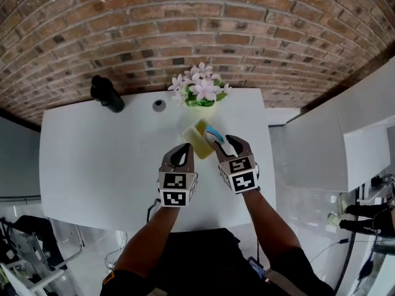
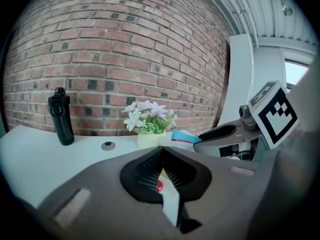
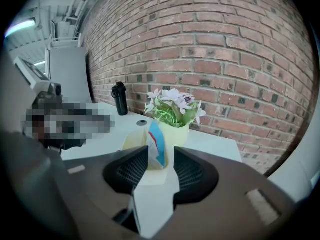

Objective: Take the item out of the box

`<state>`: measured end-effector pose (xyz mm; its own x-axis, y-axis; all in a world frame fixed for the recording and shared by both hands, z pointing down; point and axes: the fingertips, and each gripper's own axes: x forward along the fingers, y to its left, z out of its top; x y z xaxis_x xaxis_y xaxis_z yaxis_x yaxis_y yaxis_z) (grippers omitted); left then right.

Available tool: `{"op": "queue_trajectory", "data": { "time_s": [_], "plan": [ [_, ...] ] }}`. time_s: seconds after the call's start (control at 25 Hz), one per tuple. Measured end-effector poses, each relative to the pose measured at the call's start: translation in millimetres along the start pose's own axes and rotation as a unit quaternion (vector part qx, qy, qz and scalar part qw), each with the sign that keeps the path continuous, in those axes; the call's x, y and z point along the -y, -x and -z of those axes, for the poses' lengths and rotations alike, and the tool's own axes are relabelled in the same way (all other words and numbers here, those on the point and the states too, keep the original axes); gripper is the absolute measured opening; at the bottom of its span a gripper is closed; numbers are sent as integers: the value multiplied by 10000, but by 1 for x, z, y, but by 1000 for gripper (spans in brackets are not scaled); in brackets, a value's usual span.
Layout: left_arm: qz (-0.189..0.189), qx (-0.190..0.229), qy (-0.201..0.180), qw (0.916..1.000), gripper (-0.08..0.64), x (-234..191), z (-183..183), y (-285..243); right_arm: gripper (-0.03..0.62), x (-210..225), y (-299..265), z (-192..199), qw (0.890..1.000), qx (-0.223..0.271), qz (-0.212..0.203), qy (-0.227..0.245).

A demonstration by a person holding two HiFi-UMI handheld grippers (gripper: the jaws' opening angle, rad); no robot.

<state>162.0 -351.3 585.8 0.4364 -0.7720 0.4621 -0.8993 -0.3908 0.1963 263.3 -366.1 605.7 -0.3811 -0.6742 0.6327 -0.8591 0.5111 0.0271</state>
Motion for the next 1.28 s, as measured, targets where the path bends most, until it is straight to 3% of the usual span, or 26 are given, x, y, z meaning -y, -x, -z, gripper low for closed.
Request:
{"op": "queue_trajectory", "data": {
  "time_s": [0.2, 0.36, 0.68, 1.04, 1.28],
  "plan": [
    [-61, -42, -30, 10000, 6, -3, 3, -3, 150, -4, -6, 3, 9996, -139, -188, 164],
    [-84, -44, -34, 9999, 6, -4, 2, -1, 90, -8, -8, 5, 9992, -239, -198, 267],
    [-148, 48, -66, 9999, 5, -5, -2, 8, 38, -15, -8, 6, 9980, -317, -187, 516],
    [-220, 221, -105, 9995, 6, -4, -12, 28, 9, -25, 11, -12, 9985, 56, -68, 534],
    [-58, 340, -264, 9991, 6, 4, -20, 44, 8, -33, 40, -33, 9982, 419, 166, 388]
  ]
}}
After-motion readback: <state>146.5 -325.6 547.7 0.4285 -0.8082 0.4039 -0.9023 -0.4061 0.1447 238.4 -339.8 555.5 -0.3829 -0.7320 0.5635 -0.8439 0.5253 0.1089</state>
